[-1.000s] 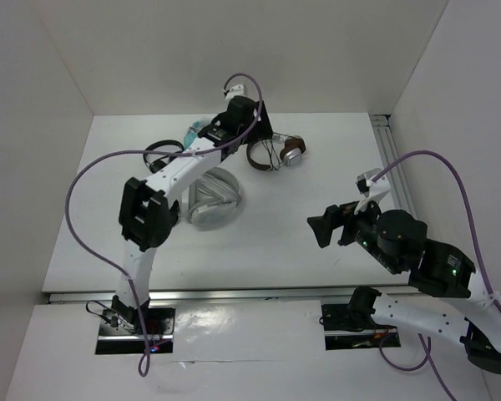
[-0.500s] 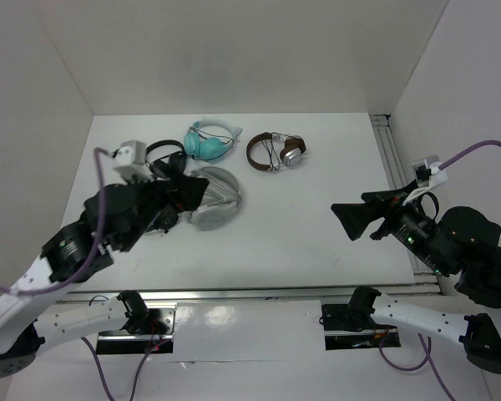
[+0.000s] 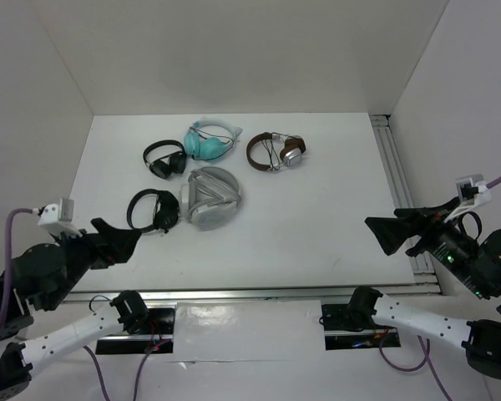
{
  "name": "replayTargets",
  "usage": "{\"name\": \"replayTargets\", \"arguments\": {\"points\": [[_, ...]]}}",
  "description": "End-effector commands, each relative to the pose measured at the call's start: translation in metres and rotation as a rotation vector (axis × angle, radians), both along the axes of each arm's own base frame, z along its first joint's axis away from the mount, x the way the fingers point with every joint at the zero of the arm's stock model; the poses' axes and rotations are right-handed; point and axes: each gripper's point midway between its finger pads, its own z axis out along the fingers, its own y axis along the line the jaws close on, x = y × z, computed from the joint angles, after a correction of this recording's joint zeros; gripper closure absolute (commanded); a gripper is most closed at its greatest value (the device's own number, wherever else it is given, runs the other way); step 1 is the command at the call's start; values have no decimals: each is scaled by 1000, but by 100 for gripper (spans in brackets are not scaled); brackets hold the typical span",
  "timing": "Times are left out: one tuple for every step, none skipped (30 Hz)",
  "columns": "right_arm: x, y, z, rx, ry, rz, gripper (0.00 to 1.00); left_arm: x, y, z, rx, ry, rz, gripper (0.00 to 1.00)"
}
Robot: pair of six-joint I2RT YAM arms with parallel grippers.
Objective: Wrap the headphones
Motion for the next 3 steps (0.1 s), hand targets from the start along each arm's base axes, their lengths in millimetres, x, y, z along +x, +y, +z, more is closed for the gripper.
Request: {"name": "replayTargets", "arguments": {"points": [[6, -10, -12, -44, 38, -76, 1, -8, 10, -3, 0, -11, -8, 0], [7, -12, -12, -45, 37, -85, 1, -9, 11, -2, -7, -16, -8, 0], [9, -8, -13, -57, 44, -85, 1, -8, 13, -2, -5, -19, 1, 0]]}}
